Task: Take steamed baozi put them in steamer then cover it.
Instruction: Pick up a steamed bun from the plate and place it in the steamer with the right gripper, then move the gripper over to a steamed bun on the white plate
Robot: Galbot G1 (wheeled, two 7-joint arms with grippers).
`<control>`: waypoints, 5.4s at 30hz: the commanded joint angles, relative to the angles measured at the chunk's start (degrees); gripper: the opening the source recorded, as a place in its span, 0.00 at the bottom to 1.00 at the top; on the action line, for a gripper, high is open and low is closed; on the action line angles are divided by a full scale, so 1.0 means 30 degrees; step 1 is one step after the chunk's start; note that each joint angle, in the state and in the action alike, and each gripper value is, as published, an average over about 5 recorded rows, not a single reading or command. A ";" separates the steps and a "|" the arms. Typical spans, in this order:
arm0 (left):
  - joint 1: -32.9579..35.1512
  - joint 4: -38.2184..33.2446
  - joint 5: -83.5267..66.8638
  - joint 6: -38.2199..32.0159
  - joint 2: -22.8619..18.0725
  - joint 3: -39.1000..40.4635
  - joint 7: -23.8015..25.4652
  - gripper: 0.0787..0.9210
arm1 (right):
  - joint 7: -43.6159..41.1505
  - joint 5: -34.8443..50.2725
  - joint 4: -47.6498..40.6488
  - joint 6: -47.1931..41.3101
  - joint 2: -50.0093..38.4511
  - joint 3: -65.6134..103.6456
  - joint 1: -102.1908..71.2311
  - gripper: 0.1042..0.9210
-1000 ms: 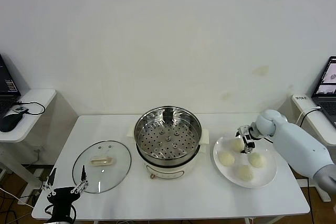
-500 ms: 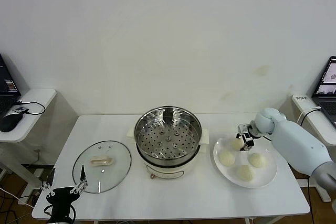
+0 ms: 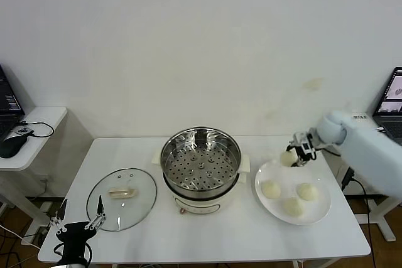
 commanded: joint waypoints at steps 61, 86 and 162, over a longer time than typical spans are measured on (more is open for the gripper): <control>0.0016 -0.0475 -0.0578 -0.0031 -0.0073 -0.0692 -0.0370 0.88 | 0.4455 -0.3525 -0.5476 1.0625 1.2514 -0.8525 0.5092 0.68; -0.0318 -0.1050 -0.0824 0.0333 0.0143 -0.0813 -0.0259 0.88 | 0.0497 0.7325 0.6720 -0.4868 -0.1011 -0.7663 0.9589 0.88; -0.0342 -0.0236 -0.0669 0.0427 0.0094 -0.0950 -0.0335 0.88 | 0.1386 0.0121 0.3539 -0.3949 -0.0329 -0.0783 -0.3572 0.63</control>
